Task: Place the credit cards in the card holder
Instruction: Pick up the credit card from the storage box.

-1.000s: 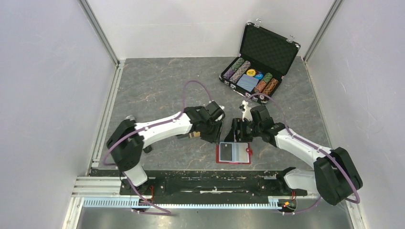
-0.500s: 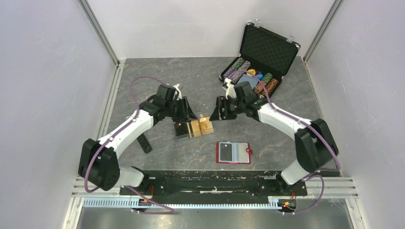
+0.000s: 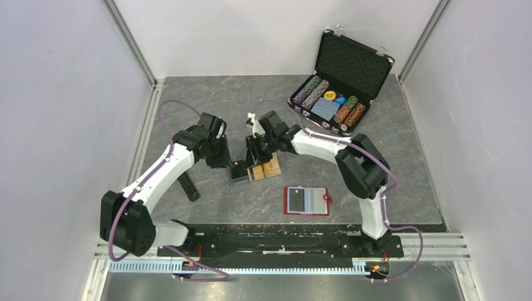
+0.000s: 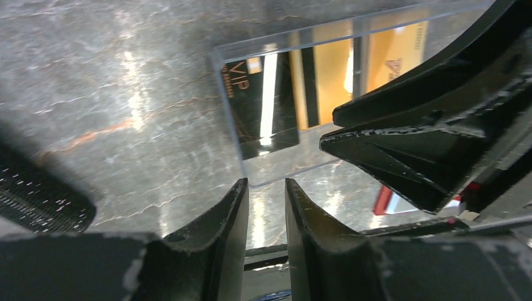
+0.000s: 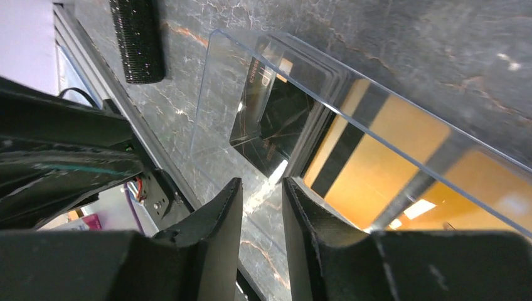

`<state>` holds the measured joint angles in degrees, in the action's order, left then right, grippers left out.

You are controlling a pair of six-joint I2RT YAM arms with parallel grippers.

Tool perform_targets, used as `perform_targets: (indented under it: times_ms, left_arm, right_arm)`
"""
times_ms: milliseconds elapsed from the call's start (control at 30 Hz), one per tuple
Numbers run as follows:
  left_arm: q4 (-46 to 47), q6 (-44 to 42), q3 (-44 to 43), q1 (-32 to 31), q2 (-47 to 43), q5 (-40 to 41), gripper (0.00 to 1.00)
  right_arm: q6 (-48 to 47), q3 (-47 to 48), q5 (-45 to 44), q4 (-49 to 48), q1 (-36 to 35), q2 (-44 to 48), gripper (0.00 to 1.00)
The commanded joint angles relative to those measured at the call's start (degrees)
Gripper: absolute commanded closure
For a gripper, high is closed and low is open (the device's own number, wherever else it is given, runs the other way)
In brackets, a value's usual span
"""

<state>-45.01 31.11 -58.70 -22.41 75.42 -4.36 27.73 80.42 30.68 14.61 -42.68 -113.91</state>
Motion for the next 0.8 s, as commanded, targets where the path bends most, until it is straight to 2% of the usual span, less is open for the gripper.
perform_targets:
  times_ms: [0,300,633,767]
  left_arm:
    - [-4.02,-3.0,-1.35,0.16,-1.9,6.87,0.67]
    - [-1.67,-2.7,0.91,0.09,1.75,5.6,0.66]
    - [1.65,-2.95,2.15,0.04,6.43,3.92,0.7]
    - [2.68,-3.03,3.26,-0.08,7.61,2.56,0.77]
  right_arm:
    - [-0.37,5.73,-2.99,2.93,-2.52,-3.92,0.69]
    - [-1.79,6.73,-5.88,5.31,-3.64,-7.26,0.74]
    - [-0.54,8.25,-3.75,3.77,-4.33,-9.26,0.8]
    - [-0.24,9.12,-3.39,3.67,-4.53,-9.63,0.92]
